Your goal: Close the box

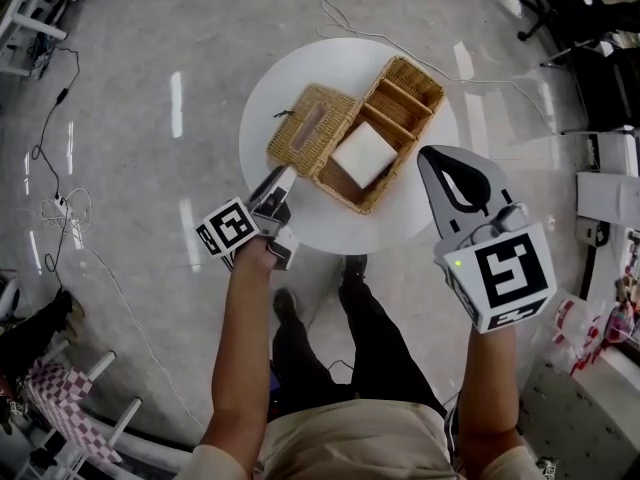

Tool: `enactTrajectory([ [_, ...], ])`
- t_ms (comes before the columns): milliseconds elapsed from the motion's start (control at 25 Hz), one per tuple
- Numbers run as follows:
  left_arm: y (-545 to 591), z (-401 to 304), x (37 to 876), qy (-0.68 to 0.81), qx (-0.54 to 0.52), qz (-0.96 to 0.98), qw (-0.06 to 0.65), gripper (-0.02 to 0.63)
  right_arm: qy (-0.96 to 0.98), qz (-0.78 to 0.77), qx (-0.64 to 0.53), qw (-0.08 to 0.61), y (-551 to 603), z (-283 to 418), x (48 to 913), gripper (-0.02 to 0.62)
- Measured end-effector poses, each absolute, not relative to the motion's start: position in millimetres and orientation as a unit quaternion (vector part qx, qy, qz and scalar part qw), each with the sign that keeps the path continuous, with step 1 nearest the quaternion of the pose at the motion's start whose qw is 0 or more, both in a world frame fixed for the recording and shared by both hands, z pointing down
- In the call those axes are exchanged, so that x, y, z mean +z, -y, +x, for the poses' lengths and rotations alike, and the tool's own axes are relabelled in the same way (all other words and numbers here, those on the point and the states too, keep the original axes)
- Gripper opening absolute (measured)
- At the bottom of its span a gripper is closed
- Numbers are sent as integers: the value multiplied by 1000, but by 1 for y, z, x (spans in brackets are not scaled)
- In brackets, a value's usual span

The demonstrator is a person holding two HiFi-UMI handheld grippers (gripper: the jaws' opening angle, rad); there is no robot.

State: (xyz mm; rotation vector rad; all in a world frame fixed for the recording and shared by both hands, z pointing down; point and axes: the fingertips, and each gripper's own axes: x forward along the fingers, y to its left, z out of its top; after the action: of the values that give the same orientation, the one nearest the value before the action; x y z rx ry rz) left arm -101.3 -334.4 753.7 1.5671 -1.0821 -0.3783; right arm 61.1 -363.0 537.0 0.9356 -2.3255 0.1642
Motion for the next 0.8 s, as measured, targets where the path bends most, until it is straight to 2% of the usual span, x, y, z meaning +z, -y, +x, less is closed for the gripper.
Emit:
enactTrajectory([
  [440,340,-99,762,461,-197,646,575,161,867,367,91,325,358,73,557,-5],
  [800,341,-103,725,484,-172,688,513,55,863,371,101,327,356,83,565,-5],
])
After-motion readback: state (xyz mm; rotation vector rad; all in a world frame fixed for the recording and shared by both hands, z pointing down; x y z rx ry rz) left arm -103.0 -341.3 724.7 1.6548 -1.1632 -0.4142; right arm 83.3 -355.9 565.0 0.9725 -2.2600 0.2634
